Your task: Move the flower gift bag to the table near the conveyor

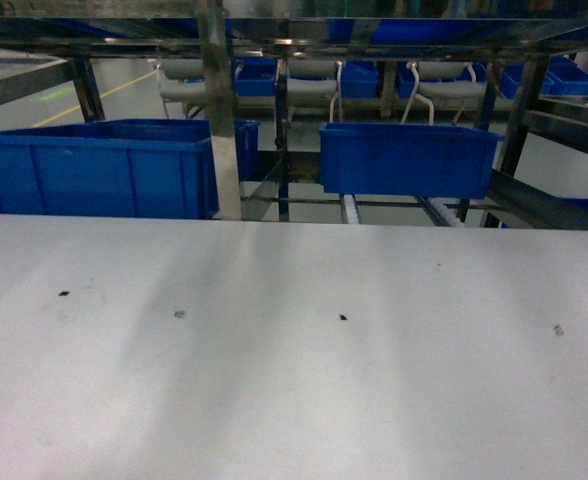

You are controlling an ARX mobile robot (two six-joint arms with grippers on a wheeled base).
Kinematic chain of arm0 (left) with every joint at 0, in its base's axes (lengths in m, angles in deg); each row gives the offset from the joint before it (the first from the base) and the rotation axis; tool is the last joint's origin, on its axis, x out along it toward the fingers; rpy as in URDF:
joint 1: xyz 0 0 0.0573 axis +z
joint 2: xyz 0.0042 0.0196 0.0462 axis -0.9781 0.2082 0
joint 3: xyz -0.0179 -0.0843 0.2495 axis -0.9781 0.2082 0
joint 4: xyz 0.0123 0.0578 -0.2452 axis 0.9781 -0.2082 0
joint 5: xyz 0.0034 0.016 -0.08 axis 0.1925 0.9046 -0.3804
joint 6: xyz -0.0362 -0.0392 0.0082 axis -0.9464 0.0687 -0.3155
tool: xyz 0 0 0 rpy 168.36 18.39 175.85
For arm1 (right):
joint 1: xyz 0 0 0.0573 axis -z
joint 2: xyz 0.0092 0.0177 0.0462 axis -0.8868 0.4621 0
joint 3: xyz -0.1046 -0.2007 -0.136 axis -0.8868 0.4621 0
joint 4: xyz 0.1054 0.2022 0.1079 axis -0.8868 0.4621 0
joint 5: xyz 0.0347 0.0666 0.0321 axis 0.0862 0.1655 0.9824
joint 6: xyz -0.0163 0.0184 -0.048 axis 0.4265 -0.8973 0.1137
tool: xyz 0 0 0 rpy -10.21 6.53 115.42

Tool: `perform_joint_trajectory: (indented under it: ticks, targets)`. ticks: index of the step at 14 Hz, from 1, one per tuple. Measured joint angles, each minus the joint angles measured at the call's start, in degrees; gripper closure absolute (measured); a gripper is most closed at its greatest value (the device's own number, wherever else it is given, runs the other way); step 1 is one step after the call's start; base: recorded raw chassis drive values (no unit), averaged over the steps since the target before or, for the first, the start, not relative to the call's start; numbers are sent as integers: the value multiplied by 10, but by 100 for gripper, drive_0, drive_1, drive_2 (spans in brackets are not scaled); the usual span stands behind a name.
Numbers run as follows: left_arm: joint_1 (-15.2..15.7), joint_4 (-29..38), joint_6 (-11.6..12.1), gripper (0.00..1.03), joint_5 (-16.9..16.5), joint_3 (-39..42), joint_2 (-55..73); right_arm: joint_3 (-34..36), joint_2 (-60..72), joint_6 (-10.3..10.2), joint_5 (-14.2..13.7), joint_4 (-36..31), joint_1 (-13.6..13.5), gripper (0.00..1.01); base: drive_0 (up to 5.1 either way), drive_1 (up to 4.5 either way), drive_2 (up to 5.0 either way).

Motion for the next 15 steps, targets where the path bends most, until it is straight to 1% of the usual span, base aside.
perform_joint_trajectory:
  ticks: [10,15]
  targets:
    - [2,1,0,101,4,0,-1,0,1,0,3,1,0,99,-502,243,243]
    - [0,2,0,101,0,0,-4,0,-2,0,3,-3,0,99,-502,243,243]
